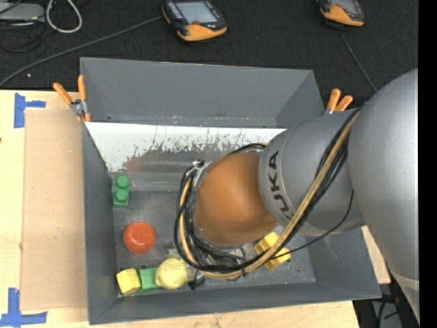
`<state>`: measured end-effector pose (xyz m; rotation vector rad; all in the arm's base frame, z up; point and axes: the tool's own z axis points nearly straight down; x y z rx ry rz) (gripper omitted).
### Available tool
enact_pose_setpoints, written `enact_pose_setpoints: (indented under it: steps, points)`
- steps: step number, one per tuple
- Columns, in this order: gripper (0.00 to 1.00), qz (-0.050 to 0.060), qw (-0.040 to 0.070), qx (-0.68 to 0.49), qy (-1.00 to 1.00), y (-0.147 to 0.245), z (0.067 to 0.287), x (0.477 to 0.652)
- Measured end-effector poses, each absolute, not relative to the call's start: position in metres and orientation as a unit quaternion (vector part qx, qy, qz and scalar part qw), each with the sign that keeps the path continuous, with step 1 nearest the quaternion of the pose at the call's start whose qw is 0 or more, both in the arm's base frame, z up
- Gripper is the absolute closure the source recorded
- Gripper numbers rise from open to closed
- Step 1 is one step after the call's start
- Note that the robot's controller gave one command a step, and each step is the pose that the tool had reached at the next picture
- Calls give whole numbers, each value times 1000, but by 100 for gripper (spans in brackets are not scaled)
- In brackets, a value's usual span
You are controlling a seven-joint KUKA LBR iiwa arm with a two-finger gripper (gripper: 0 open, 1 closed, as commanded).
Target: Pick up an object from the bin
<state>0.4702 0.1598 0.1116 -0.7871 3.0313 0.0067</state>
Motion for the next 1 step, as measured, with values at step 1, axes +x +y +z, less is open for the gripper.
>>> enact_pose_setpoints:
  steps: [1]
  points:
    - [100,2,2,-247,969,156,187,470]
